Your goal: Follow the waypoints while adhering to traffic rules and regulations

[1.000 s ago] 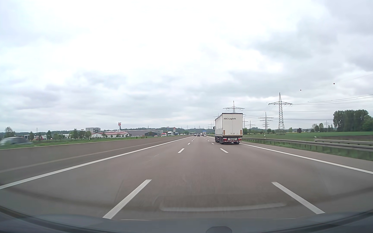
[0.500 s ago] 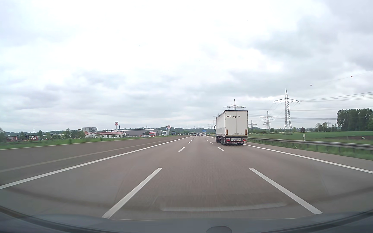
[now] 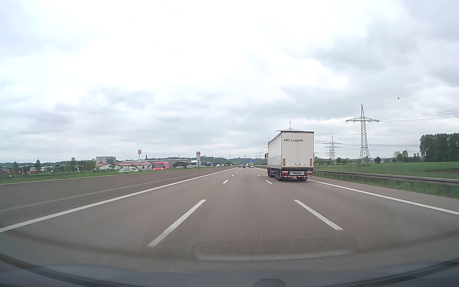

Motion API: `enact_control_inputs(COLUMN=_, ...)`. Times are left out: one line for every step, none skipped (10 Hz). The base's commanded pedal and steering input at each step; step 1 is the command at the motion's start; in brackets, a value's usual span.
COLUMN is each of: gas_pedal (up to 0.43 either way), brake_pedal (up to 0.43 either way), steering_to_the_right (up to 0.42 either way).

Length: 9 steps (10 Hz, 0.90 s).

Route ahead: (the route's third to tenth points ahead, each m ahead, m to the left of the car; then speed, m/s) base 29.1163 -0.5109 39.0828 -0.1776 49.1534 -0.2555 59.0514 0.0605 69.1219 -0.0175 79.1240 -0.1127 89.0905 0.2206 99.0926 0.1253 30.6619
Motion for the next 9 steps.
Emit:
enact_control_inputs(gas_pedal=0.000, brake_pedal=0.000, steering_to_the_right=0.000)
enact_control_inputs(gas_pedal=0.000, brake_pedal=0.000, steering_to_the_right=0.000)
enact_control_inputs(gas_pedal=0.000, brake_pedal=0.000, steering_to_the_right=0.000)
enact_control_inputs(gas_pedal=0.000, brake_pedal=0.000, steering_to_the_right=0.000)
enact_control_inputs(gas_pedal=0.000, brake_pedal=0.000, steering_to_the_right=0.000)
enact_control_inputs(gas_pedal=0.000, brake_pedal=0.000, steering_to_the_right=0.000)
enact_control_inputs(gas_pedal=0.000, brake_pedal=0.000, steering_to_the_right=0.000)
enact_control_inputs(gas_pedal=0.000, brake_pedal=0.000, steering_to_the_right=0.000)
enact_control_inputs(gas_pedal=0.000, brake_pedal=0.000, steering_to_the_right=0.000)
